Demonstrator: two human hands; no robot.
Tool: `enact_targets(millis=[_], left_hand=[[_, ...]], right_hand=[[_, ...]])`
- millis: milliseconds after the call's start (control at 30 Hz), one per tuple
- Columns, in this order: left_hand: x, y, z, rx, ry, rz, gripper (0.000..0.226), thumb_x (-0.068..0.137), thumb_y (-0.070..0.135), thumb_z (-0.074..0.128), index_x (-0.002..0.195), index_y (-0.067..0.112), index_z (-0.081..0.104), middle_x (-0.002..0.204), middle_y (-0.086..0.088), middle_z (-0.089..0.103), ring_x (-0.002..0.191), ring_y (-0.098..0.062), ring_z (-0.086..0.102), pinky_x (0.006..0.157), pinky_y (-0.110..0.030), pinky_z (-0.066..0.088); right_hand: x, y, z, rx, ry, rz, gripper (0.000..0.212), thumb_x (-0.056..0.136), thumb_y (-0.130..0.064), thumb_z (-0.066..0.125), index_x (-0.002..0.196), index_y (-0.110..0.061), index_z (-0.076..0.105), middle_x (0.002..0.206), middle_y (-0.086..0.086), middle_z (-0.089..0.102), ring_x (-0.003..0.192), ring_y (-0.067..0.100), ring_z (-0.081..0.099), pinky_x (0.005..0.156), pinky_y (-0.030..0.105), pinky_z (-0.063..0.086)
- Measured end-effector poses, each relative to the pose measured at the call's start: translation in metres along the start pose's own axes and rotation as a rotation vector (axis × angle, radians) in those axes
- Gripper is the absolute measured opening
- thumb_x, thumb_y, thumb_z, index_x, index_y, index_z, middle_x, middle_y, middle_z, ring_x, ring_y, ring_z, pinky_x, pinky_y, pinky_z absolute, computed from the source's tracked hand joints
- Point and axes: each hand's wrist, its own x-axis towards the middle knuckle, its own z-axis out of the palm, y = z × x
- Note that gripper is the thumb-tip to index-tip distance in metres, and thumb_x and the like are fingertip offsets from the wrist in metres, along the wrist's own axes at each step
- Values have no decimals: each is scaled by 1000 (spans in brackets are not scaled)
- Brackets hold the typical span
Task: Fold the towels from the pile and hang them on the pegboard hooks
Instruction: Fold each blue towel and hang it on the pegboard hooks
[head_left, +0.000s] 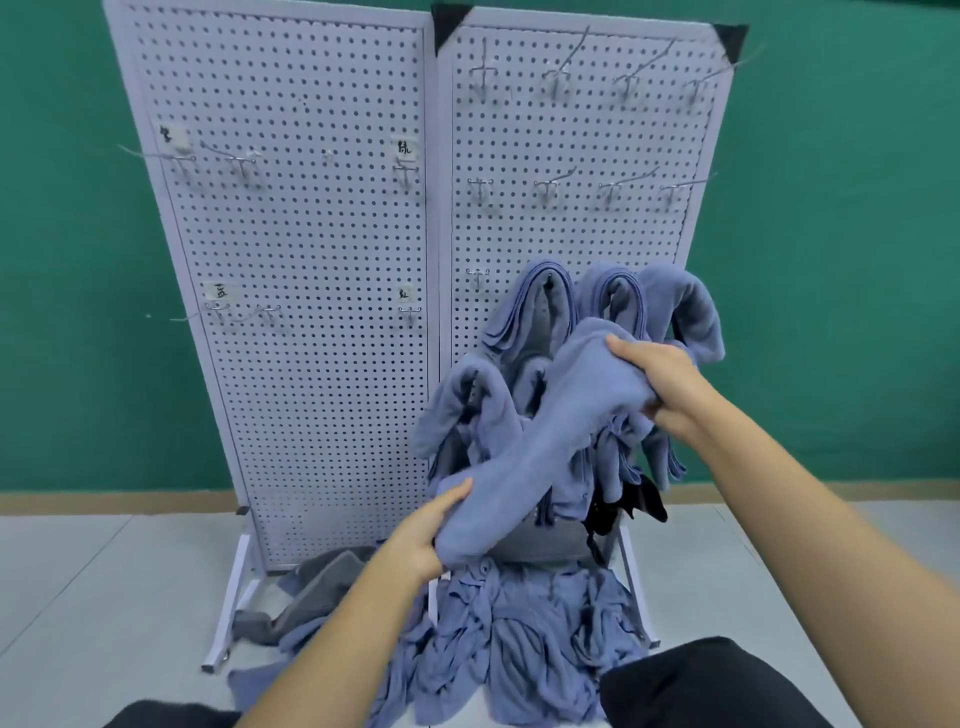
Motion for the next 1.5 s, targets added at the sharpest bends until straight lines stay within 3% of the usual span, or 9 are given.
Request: enact_targets(millis=[133,267,500,633,867,1067,1233,1367,1500], left_hand=[[0,35,1,434,114,189,37,87,17,66,117,-3,60,93,-13,72,89,-28,66,69,-37,54],[-25,79,13,645,83,391,33,81,10,70,111,6,59,104,-11,70,89,-21,67,67,-30,56],[-60,132,32,907,-17,643,29,79,-5,68,103,12,64,96,-2,74,86,-14,70,68,-21,56],[-61,131,27,1037,75,797,28,86,-14,55,84,11,67,72,6,73,70,-7,67,59,-18,54],[-65,129,14,1079,49,804,50,87,-20,34,68,12,67,86,-7,67,76,-19,58,59,-19,50],[-63,126,11,1075,130,725,36,91,35,58,71,6,67,71,5,62,58,-11,42,68,-25,43],[-52,128,11,1077,250,756,28,74,16,81,77,13,53,74,1,54,70,-13,48,58,-19,40],[-49,144,9,928,278,649,26,72,9,81,93,12,67,97,-8,68,92,-21,62,79,-29,53],[-45,160,8,686,213,585,29,72,13,78,96,-1,69,90,-12,74,88,-27,66,77,-32,53]], right_hand=[[4,34,-54,-185,84,138,31,81,-33,73,87,-3,66,93,15,68,82,27,60,68,32,46],[5,63,-90,-378,-144,202,96,48,-58,88,105,12,55,92,11,52,85,25,42,72,38,33],[6,43,-83,-187,-279,62,24,89,-18,66,113,-21,67,99,15,60,83,27,41,62,29,42],[10,53,-73,-154,-216,-20,33,95,7,44,100,-13,70,93,13,69,80,24,59,61,25,52],[7,46,-57,-131,-177,-47,39,93,5,39,70,-15,64,76,10,60,69,24,52,55,23,47],[11,43,-46,-315,-198,-22,31,77,-47,69,69,-19,57,76,12,38,72,22,35,67,31,31],[20,34,-30,-440,-152,-120,29,81,-17,76,84,-14,48,62,-2,43,49,5,40,46,13,33],[29,18,-23,-353,-175,-43,42,78,-13,78,115,-13,57,102,10,69,88,20,68,72,28,55],[38,-2,-12,-373,-128,-108,28,82,-20,75,102,-2,68,98,20,71,91,35,67,82,46,56]])
